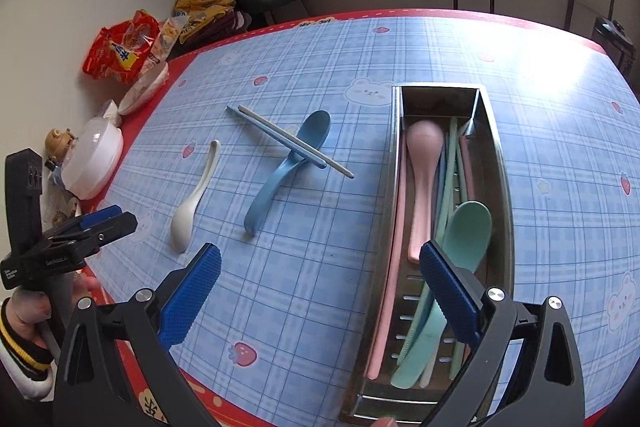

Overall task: Organize utensils
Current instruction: 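Withdraw both open tools from the tray toward the remaining utensils, then grasp the beige spoon with the left tool while the right tool grasps the blue spoon, then lift the beige and blue spoons and carry both toward the metal tray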

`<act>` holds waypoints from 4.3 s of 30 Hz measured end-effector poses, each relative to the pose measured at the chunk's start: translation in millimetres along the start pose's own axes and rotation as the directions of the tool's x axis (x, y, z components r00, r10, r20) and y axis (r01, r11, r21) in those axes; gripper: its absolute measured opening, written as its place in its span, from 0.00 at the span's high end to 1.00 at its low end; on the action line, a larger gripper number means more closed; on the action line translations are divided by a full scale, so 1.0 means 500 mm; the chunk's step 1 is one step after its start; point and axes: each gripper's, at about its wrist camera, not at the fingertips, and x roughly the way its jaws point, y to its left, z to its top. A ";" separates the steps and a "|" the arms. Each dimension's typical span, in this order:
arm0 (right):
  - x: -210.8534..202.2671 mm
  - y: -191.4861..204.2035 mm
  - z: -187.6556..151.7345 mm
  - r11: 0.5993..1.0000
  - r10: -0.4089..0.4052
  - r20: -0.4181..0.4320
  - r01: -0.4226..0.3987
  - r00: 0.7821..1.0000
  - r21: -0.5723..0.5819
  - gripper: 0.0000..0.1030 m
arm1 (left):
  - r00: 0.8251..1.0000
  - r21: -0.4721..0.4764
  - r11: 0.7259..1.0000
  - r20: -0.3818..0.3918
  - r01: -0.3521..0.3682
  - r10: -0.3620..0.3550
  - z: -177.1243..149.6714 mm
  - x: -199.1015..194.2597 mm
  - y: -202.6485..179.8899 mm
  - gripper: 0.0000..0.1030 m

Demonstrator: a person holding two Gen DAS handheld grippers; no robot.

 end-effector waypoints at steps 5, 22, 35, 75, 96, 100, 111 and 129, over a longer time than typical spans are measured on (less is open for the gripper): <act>0.050 0.030 0.020 0.998 -0.020 -0.049 0.023 0.999 0.060 0.06 | 0.996 0.023 0.998 -0.058 0.066 -0.064 0.009 0.034 0.033 0.06; 0.218 0.067 0.071 0.983 0.056 -0.148 -0.028 0.987 0.182 0.50 | 0.988 -0.026 0.994 -0.105 0.108 -0.110 0.041 0.104 0.096 0.48; 0.241 0.056 0.096 0.984 0.014 -0.085 0.001 0.996 0.177 0.77 | 0.974 -0.084 0.978 -0.108 0.190 -0.199 0.035 0.104 0.096 0.79; 0.212 0.038 0.036 0.974 0.120 -0.087 -0.100 0.989 0.205 0.92 | 0.948 0.096 0.969 -0.249 0.229 -0.199 0.048 0.209 -0.118 0.86; 0.199 0.066 0.024 0.997 0.061 -0.101 -0.056 0.993 0.051 0.93 | 0.963 0.169 0.961 -0.198 0.219 -0.185 0.027 0.225 -0.129 0.83; 0.196 0.070 0.019 0.998 0.049 -0.117 -0.045 0.992 0.040 0.93 | 0.964 0.166 0.962 -0.194 0.217 -0.184 0.025 0.223 -0.127 0.83; 0.169 0.068 -0.010 0.998 0.024 -0.168 -0.013 0.985 0.065 0.93 | 0.965 0.160 0.968 -0.208 0.194 -0.160 0.007 0.209 -0.125 0.86; 0.128 0.046 -0.065 0.992 0.048 -0.182 -0.027 0.982 0.120 0.93 | 0.961 0.024 0.985 -0.223 0.172 -0.162 -0.057 0.148 -0.051 0.87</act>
